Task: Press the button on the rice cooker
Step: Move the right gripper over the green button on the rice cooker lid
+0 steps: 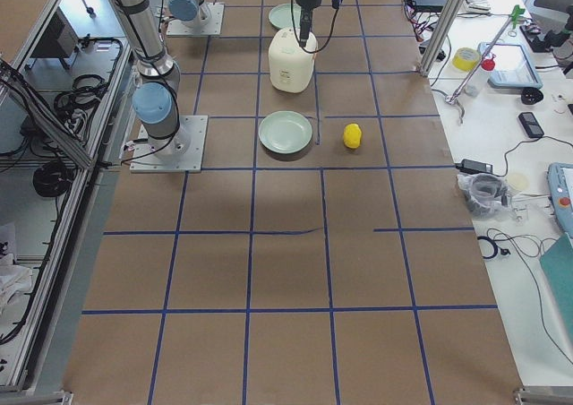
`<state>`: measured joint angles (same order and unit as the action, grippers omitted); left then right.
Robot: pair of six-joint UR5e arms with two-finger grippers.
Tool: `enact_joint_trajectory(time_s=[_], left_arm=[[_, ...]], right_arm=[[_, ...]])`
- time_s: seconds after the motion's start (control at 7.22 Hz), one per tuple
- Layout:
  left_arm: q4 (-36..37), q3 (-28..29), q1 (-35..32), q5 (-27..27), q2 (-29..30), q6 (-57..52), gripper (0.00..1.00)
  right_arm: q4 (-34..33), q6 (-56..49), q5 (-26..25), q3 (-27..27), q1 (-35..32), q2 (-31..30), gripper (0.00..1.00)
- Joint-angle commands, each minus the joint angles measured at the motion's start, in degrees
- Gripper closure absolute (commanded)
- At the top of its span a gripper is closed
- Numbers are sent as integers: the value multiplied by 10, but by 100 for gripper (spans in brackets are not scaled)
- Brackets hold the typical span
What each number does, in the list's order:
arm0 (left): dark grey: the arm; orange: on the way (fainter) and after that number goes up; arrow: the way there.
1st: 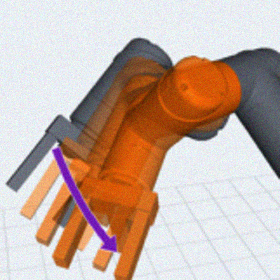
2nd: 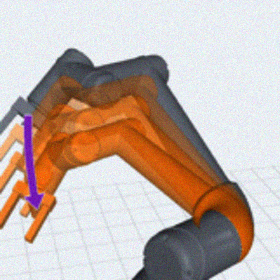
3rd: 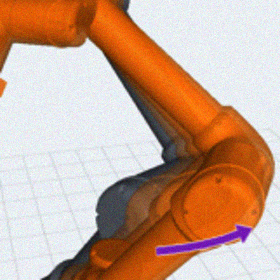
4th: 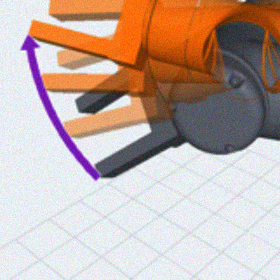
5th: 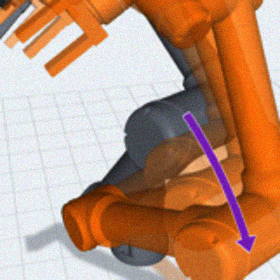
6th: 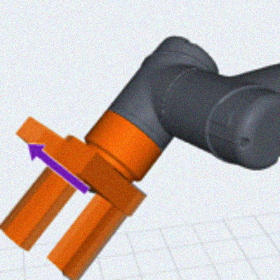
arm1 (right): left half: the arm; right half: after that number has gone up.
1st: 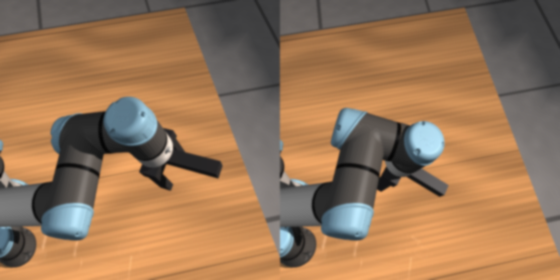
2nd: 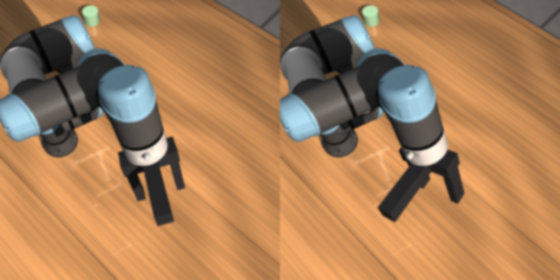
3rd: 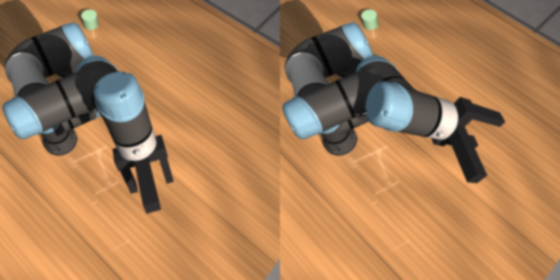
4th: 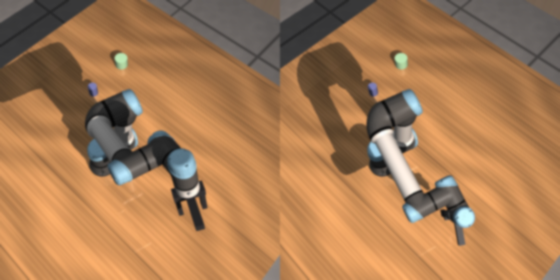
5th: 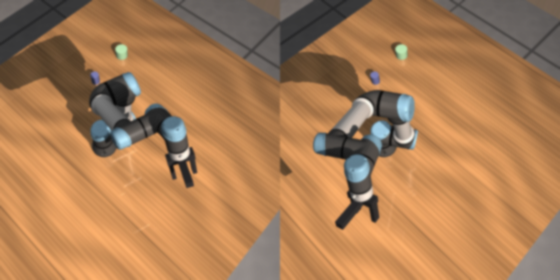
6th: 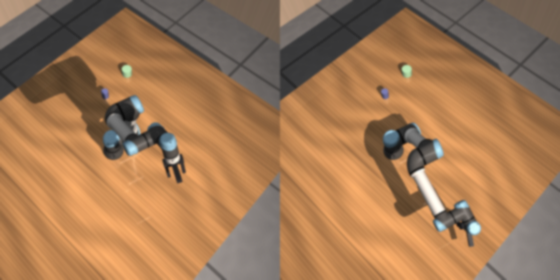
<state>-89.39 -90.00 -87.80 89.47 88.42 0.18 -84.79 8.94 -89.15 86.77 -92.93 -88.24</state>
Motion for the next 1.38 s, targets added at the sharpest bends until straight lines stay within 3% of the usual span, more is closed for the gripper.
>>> enact_joint_trajectory(time_s=[0.0, 0.14, 0.28, 0.42, 0.55, 0.69, 1.25], left_arm=[[0, 0, 0, 0, 0, 0, 0], [0, 0, 0, 0, 0, 0, 0], [0, 0, 0, 0, 0, 0, 0], [0, -1, 0, 0, 0, 0, 0], [0, 0, 0, 0, 0, 0, 0], [0, 0, 0, 0, 0, 0, 0], [0, 0, 0, 0, 0, 0, 0]], right_arm=[[1, 2, 6, 3, -2, 0, 0], [-4, 4, 7, 8, -2, 0, 19], [-6, 9, 8, 9, -3, 0, 60], [-5, 32, 27, 9, -6, 1, 92], [-6, 63, 69, 10, -8, 6, 100], [-6, 84, 91, 16, -9, 8, 100], [-59, 132, 114, 52, -61, 31, 100]])
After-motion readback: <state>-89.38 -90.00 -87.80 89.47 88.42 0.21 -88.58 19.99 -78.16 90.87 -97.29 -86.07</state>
